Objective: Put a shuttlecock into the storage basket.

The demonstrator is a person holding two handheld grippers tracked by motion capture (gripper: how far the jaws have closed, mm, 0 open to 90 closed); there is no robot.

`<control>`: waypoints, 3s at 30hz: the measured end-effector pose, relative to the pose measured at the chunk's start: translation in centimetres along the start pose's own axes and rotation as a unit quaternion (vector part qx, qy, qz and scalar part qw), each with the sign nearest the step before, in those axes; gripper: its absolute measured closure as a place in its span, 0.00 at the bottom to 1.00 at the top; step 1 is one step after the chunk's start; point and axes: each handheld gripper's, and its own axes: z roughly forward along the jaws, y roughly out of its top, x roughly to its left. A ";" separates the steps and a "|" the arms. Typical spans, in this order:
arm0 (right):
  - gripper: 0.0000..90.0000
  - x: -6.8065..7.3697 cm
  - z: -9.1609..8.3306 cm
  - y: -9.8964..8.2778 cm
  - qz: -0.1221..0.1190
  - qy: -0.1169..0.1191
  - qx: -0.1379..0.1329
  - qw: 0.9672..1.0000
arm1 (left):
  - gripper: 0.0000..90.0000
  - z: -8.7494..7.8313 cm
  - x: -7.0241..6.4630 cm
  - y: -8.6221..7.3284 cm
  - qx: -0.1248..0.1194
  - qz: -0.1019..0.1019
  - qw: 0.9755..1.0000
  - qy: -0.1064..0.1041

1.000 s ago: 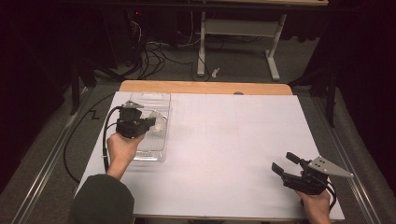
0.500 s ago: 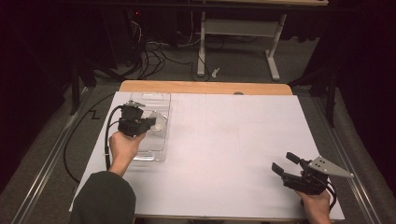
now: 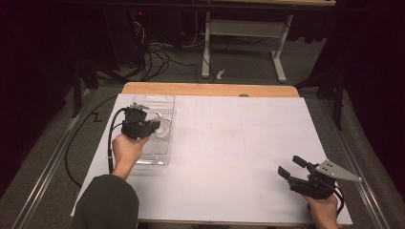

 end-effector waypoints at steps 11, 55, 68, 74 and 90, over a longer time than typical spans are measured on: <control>0.26 0.0 0.0 0.0 0.000 0.000 0.000 1.000 | 0.66 -0.4 0.2 -0.1 -0.013 -0.010 1.000 0.006; 0.26 0.0 0.0 0.0 0.001 -0.001 0.000 1.000 | 0.46 -2.5 -0.3 -1.9 -0.071 -0.002 0.997 0.020; 0.26 0.0 0.0 0.0 0.000 -0.001 0.000 1.000 | 0.43 -3.1 -0.7 -2.4 -0.082 0.002 0.996 0.027; 0.26 0.0 0.0 0.0 0.000 -0.001 -0.001 1.000 | 0.45 -3.5 -0.7 -2.7 -0.090 0.003 0.996 0.023; 0.26 0.1 0.0 0.0 0.000 -0.001 0.000 1.000 | 0.45 -4.2 -0.6 -3.8 -0.104 -0.001 0.994 0.019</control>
